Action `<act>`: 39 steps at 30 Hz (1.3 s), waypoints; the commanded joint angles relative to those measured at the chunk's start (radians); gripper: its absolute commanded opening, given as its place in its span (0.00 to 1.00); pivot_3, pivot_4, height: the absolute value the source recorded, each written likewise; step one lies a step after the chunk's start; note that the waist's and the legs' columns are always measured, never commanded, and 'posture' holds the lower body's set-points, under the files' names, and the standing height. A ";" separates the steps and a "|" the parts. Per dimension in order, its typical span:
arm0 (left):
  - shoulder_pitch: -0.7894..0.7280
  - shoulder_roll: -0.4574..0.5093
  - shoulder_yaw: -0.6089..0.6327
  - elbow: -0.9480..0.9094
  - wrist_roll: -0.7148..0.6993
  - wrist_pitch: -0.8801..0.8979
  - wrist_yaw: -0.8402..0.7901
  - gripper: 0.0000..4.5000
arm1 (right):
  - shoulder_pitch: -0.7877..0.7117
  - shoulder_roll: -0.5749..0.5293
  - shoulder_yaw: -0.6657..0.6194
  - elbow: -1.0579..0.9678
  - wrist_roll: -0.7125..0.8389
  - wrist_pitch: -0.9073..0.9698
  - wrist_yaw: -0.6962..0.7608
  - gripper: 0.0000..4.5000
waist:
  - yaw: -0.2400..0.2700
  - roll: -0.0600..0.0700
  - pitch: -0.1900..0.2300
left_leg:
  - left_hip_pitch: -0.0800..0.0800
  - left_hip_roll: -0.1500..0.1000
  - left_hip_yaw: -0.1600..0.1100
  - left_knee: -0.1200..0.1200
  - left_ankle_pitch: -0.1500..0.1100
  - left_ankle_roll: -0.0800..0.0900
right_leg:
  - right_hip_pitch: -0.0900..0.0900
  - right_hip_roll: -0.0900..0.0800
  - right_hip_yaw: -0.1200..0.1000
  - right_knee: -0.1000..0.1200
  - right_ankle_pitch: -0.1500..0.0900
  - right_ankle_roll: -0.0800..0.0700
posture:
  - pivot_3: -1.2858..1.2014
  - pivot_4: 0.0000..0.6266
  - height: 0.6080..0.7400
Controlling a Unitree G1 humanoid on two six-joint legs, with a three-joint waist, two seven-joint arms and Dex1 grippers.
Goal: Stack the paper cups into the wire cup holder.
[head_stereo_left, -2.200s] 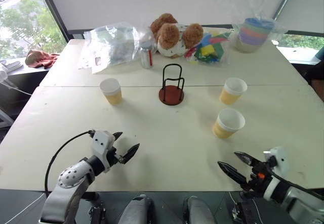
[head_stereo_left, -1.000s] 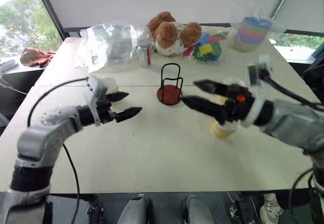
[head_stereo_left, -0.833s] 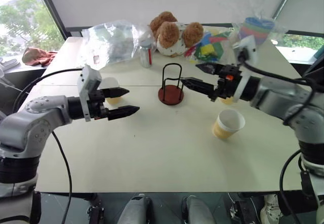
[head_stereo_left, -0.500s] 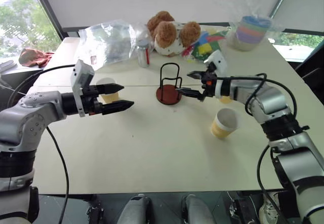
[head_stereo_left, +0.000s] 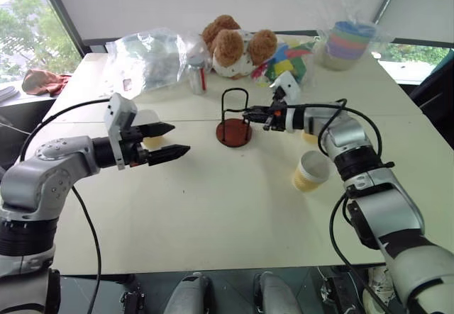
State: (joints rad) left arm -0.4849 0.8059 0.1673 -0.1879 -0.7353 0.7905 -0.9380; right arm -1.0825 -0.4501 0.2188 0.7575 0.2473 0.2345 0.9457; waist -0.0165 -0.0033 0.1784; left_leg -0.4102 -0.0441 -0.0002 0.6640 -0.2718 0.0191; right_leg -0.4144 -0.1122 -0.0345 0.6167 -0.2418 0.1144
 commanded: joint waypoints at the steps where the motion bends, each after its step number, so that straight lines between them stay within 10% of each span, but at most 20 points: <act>1: -0.031 0.015 0.025 0.004 0.011 -0.034 -0.013 1.00 | -0.030 0.012 -0.056 -0.036 -0.002 0.000 0.009 0.00 | 0.000 0.000 0.000 | 0.000 0.000 0.000 0.000 0.000 0.000 | 0.000 0.000 0.000 0.000 0.000 0.000 | 0.52 0.24 1.00; 7: -0.048 0.021 0.021 0.005 0.018 -0.041 -0.027 1.00 | 0.097 0.005 -0.131 -0.430 0.013 0.213 -0.149 0.00 | 0.002 0.000 0.000 | -0.001 0.000 0.000 -0.001 0.000 -0.001 | -0.002 -0.001 0.000 0.003 0.000 0.000 | 0.52 0.24 1.00; 16: -0.110 0.021 -0.017 0.070 0.048 -0.060 -0.076 1.00 | 0.317 0.303 -0.254 -1.378 -0.029 1.191 -0.713 0.00 | 0.000 0.001 -0.001 | -0.012 0.000 -0.001 0.000 0.004 -0.006 | -0.017 -0.001 0.001 0.015 0.000 0.000 | 0.52 0.24 1.00; 36: -0.178 -0.050 -0.103 0.166 0.124 -0.112 -0.150 1.00 | 0.428 0.468 -0.163 -1.436 -0.064 1.319 -0.902 0.00 | -0.003 0.000 -0.001 | -0.008 0.000 -0.002 0.001 0.004 -0.003 | -0.014 0.004 0.002 0.017 0.000 -0.001 | 0.52 0.24 1.00; 39: -0.176 -0.046 -0.101 0.170 0.125 -0.114 -0.159 1.00 | 0.432 0.455 -0.150 -1.441 -0.049 1.321 -0.884 0.24 | 0.000 0.000 -0.001 | -0.008 0.000 -0.002 0.001 0.003 -0.002 | -0.014 0.004 0.002 0.017 0.000 -0.001 | 0.52 0.24 1.00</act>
State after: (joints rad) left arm -0.6605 0.7483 0.0508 -0.0107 -0.6174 0.6913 -1.0865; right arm -0.6494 0.0111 0.0610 -0.6654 0.1910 1.5650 0.0527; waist -0.0170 -0.0034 0.1770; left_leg -0.4178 -0.0445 -0.0020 0.6651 -0.2683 0.0169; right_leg -0.4280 -0.1083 -0.0324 0.6333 -0.2416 0.1138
